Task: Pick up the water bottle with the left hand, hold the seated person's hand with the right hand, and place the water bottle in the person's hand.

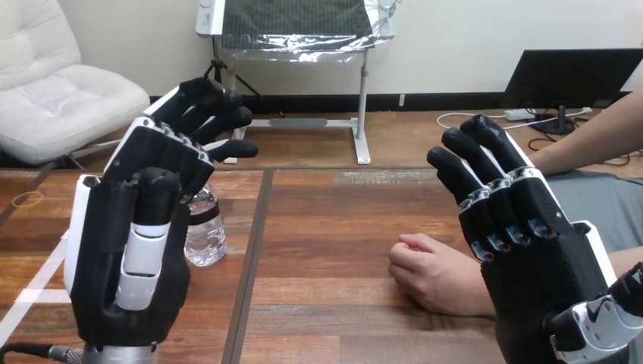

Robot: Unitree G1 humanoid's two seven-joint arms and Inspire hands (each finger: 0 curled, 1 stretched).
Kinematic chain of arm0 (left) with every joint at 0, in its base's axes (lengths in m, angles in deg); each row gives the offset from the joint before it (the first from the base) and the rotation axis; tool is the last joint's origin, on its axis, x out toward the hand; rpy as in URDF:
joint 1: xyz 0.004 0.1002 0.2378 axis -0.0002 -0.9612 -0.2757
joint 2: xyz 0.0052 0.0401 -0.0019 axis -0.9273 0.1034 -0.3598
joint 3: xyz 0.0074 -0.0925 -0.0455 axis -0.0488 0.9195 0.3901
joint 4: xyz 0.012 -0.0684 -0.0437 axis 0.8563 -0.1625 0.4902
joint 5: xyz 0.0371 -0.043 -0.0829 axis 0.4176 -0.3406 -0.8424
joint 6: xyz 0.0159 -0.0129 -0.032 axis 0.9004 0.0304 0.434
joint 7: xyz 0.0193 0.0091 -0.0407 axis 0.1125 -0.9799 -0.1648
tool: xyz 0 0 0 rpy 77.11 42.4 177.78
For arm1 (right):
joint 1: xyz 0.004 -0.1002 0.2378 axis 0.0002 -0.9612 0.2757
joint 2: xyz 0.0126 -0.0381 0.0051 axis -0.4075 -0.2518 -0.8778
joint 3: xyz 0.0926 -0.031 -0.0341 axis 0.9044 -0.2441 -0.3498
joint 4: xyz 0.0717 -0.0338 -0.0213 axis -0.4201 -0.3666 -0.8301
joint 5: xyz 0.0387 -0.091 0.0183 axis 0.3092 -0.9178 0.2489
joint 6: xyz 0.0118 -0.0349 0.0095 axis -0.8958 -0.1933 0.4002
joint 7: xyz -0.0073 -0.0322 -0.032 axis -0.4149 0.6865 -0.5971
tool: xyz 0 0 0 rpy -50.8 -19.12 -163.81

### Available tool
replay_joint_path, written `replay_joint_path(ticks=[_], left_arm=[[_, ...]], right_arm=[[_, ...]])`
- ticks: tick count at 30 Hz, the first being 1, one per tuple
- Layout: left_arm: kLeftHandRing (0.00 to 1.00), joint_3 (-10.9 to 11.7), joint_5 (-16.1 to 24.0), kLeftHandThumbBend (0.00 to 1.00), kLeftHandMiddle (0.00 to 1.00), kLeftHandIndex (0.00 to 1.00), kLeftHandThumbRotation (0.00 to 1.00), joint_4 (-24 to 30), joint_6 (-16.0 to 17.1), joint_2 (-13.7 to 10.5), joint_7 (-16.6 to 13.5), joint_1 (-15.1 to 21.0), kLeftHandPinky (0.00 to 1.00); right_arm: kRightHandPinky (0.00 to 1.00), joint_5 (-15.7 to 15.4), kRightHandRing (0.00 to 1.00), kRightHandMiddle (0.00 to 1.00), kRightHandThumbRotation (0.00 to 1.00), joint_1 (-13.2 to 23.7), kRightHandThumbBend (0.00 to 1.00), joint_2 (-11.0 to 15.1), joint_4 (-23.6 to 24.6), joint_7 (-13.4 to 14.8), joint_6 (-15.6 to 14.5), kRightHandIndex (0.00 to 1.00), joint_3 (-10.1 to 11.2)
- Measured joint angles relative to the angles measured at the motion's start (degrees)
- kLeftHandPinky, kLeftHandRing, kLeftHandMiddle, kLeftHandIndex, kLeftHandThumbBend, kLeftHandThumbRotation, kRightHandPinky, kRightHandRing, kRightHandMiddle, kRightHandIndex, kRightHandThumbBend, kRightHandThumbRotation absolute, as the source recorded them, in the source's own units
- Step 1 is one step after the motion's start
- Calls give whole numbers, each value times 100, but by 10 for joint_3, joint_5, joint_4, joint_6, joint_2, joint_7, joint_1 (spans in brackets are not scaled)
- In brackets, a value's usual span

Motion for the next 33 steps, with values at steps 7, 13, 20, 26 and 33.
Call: replay_joint_path(ticks=[7,13,20,26,33], left_arm=[[75,0,-1,56,76,76,78,0,1,0,0,0,63],[75,0,-1,56,77,76,79,0,1,0,1,0,64],[76,0,-1,57,77,77,77,0,2,0,1,0,65],[77,0,-1,58,78,78,75,0,2,0,1,0,67],[78,1,3,62,79,79,68,0,1,0,-1,0,68]], right_arm=[[99,0,91,91,100,0,94,0,0,0,-1,91,0],[99,0,90,91,100,0,94,0,0,0,-3,90,0],[99,0,90,91,100,0,93,0,0,0,-5,90,0],[99,0,91,91,100,0,92,0,0,0,-5,90,0],[98,-1,90,91,100,0,91,0,0,0,-5,90,0]])
